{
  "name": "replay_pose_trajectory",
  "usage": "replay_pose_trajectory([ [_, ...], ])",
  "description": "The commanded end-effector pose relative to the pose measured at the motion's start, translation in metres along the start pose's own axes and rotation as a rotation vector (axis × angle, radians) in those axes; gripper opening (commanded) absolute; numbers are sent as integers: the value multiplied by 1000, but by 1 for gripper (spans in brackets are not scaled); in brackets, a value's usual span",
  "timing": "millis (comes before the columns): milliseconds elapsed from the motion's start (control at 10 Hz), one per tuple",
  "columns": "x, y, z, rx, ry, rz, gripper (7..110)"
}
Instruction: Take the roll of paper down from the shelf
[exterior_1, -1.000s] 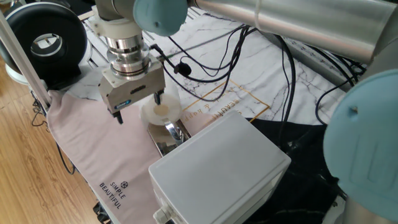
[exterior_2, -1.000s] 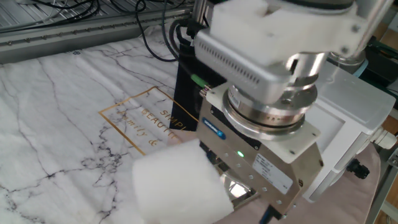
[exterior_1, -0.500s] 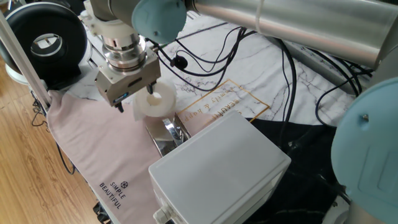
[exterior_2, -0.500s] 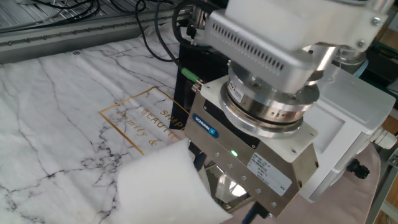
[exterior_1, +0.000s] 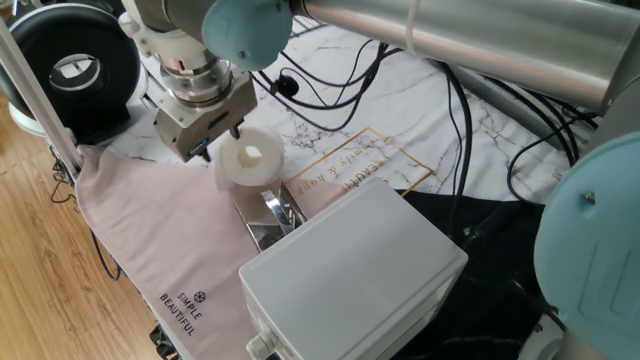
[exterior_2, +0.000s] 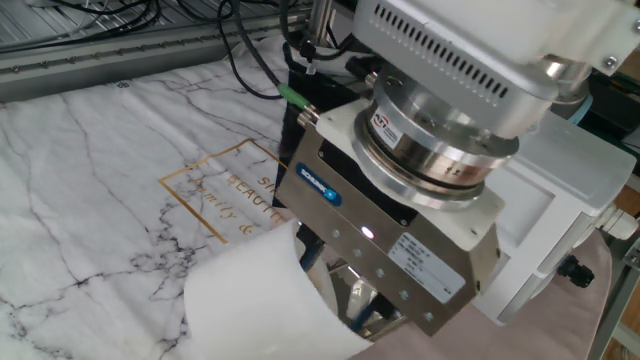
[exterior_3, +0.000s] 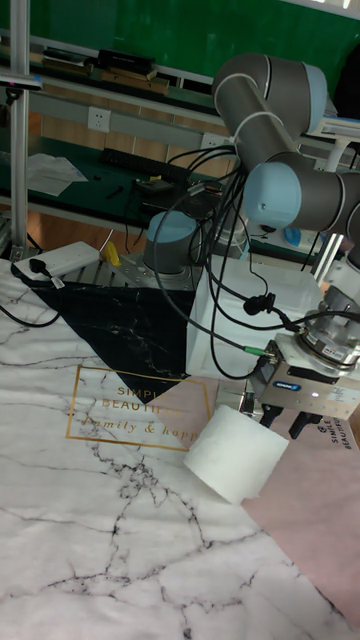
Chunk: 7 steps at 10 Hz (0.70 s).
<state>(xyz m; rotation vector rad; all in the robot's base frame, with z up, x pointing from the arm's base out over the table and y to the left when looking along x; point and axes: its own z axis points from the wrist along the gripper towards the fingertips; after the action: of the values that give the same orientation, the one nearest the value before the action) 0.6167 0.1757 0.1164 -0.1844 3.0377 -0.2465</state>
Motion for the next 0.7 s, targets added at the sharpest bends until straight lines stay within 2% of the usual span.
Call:
replay_pose_trajectory([
  [0,0,-10,-4,35,12,-39,7],
  [200,-3,-30,0,102,8,-85,7],
  [300,1,-20,0,60,19,-55,7],
  [500,10,11,0,-61,58,30,7],
  [600,13,40,1,-168,81,104,7],
])
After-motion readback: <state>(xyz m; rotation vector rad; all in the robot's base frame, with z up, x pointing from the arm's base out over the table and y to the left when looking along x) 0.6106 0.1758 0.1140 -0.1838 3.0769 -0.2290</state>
